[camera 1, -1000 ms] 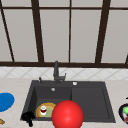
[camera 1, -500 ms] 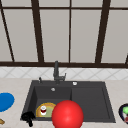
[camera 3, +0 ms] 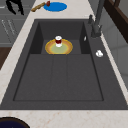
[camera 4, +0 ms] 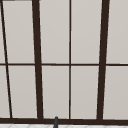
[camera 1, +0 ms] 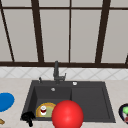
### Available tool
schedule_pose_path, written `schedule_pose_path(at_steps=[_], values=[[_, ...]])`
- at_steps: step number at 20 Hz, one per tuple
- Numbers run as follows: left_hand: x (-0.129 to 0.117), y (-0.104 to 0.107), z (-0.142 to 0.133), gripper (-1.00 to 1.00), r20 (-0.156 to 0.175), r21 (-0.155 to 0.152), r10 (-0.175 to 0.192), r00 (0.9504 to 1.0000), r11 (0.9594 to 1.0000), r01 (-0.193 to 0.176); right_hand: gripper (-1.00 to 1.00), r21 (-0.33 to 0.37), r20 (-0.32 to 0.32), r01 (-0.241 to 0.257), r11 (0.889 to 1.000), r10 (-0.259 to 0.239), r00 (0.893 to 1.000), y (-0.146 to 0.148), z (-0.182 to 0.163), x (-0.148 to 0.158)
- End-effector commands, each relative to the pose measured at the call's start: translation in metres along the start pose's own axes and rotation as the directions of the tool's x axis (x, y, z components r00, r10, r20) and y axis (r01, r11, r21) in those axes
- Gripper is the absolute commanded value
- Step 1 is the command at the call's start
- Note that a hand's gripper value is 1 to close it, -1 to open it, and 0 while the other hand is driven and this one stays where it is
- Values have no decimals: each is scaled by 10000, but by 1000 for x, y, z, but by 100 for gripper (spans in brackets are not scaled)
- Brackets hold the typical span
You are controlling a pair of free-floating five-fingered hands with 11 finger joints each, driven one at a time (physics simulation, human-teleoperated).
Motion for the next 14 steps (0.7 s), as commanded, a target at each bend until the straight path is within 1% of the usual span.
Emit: schedule_pose_path(at_steps=[1, 3, 4, 5, 10, 14], values=[[0, 0, 0, 0, 0, 0, 0, 10000, 10000, 0, -100, 241, 376, -458, 9987, 449, 9983, 5, -9, 18], [0, 0, 0, 0, 0, 0, 0, 10000, 10000, 0, -100, 361, 99, -130, 9993, 127, 9999, 8, -11, 27], [0, 0, 0, 0, 0, 0, 0, 10000, 10000, 0, -100, 399, -135, -62, 9992, 67, 9999, 10, -13, 34], [0, 0, 0, 0, 0, 0, 0, 10000, 10000, 0, -100, 434, -261, -102, 9990, 113, 9996, 10, -15, 43], [0, 0, 0, 0, 0, 0, 0, 10000, 10000, 0, -100, -109, -742, 164, 9998, -172, 9971, 3, -13, 63], [0, 0, 0, 0, 0, 0, 0, 10000, 10000, 0, -100, -312, -948, 193, 9993, -222, 9953, -2, -13, 80]])
